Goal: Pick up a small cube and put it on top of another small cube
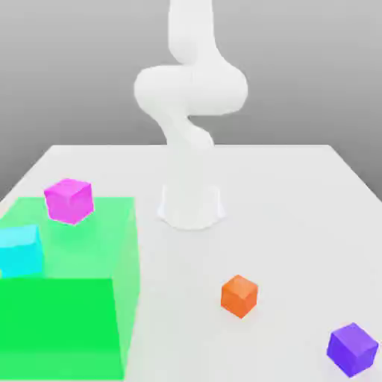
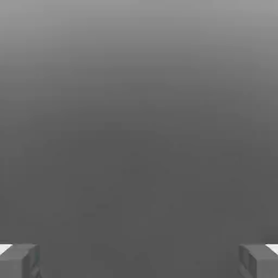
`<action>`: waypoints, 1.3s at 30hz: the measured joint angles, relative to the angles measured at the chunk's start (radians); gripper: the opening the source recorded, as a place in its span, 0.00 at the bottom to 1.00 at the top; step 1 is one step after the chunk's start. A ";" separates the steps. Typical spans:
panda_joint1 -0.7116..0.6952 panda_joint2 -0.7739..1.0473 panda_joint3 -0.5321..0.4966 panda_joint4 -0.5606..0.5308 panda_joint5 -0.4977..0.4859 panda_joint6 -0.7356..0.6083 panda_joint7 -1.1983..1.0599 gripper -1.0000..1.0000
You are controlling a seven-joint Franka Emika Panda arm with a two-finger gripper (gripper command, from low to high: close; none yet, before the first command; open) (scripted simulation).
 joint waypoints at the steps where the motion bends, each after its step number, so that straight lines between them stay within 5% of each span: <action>1: 0.001 0.039 0.015 -0.001 -0.007 0.012 0.007 0.50; 18: 0.066 0.659 0.223 -0.009 -0.162 0.192 0.140 0.50; 29: 0.182 1.050 0.269 -0.014 -0.218 0.319 0.195 0.50; 33: 0.234 1.195 0.213 0.014 -0.286 0.419 0.246 0.50; 34: 0.244 1.219 0.200 0.020 -0.298 0.437 0.254 0.00; 39: 0.244 1.219 0.201 0.020 -0.298 0.438 0.255 0.00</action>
